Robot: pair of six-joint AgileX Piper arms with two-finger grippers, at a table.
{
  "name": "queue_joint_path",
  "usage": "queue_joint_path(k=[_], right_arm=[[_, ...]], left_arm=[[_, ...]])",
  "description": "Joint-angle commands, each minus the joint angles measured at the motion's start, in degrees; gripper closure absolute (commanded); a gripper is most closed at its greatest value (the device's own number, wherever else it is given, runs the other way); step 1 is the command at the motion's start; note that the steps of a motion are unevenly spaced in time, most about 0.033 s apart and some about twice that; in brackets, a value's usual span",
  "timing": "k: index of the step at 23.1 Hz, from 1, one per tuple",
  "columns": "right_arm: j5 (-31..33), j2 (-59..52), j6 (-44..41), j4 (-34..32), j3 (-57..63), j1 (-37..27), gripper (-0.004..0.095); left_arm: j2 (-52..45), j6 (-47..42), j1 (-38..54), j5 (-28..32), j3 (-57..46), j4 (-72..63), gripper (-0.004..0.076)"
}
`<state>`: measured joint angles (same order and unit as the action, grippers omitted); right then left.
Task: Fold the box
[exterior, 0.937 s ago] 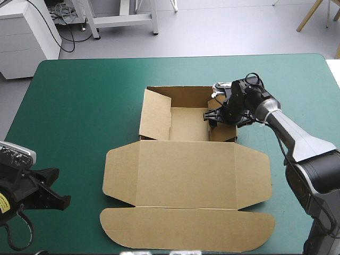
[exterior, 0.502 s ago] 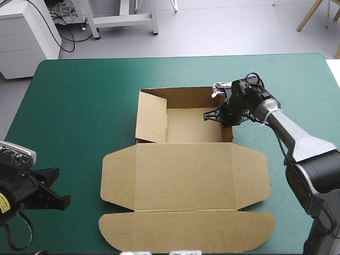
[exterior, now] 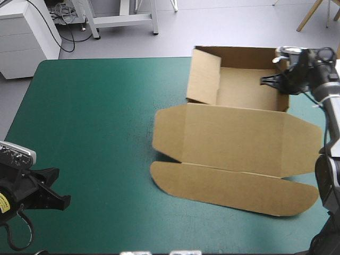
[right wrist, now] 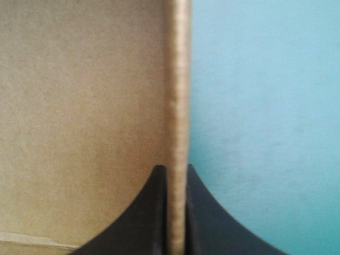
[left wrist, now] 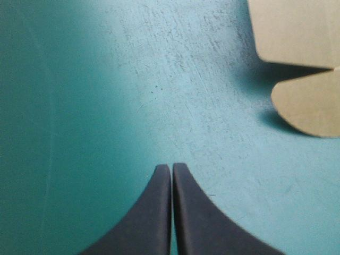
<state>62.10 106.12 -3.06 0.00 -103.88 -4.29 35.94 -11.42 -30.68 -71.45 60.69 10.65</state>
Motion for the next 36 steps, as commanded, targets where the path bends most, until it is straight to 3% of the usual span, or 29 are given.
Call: queue_joint_path(k=[1,6,10,12,16,18,22,27,29,31,32,33,34,35,36], right_arm=[[-2.23,-3.42,2.10,0.00,-2.32,-8.59,0.0927],[-2.77,-0.55,3.62,-0.91,-2.32,-21.18,0.0927],[-3.27,1.12,3.89,-1.81,-2.32,-26.05,0.0895],[-2.61,1.22,3.89,-1.73,-2.22,-27.11,0.0730],[-0.91,1.22,4.42,-1.23,-2.34,-27.45,0.0106],[0.47,1.10,4.29,-1.78,-2.54,-27.45,-0.0031],[3.08,-0.24,6.05,0.00,-2.95,-27.45,-0.0019],[6.89,-2.40,8.78,7.32,-5.98,-27.34,-0.0018],[6.89,-4.12,9.71,11.27,-5.85,-26.83,0.0033],[6.89,-6.08,10.90,12.63,-5.77,-25.53,0.0168],[6.89,-7.07,11.03,12.63,-5.72,-24.31,0.0287],[6.89,-8.11,11.62,12.31,-5.34,-22.98,0.0436],[6.89,-10.14,13.49,12.34,-4.56,-19.97,0.0770],[6.89,-10.91,13.62,12.34,-4.27,-18.72,0.0903],[6.76,-12.79,13.64,12.34,-3.49,-15.39,0.0901]], left_arm=[[0.32,-0.57,-0.39,-2.70,1.11,0.21,0.0734],[0.32,-0.57,-0.39,-2.70,1.11,0.21,0.0734],[0.32,-0.57,-0.39,-2.70,1.11,0.21,0.0734],[0.32,-0.57,-0.39,-2.70,1.11,0.32,0.0734],[0.32,-0.57,-0.39,-2.70,1.11,0.32,0.0734],[0.32,-0.57,-0.39,-2.70,1.11,0.32,0.0734],[0.32,-0.57,-0.39,-2.70,1.11,0.57,0.0734],[0.32,-0.34,-0.39,-2.58,1.11,4.61,0.0734],[0.32,-0.34,-0.39,-2.58,1.11,6.30,0.0734],[0.32,-0.34,-0.39,-2.49,1.11,7.77,0.0734],[0.32,-0.66,-0.39,-2.36,1.11,8.15,0.0734],[0.32,-1.22,-0.39,-2.36,1.11,8.15,0.0734],[0.32,-2.58,-0.39,-2.36,1.11,8.05,0.0734],[0.32,-3.28,-0.39,-2.36,1.11,8.26,0.0734],[0.32,-5.21,-0.39,-2.13,0.77,9.42,0.0734]])
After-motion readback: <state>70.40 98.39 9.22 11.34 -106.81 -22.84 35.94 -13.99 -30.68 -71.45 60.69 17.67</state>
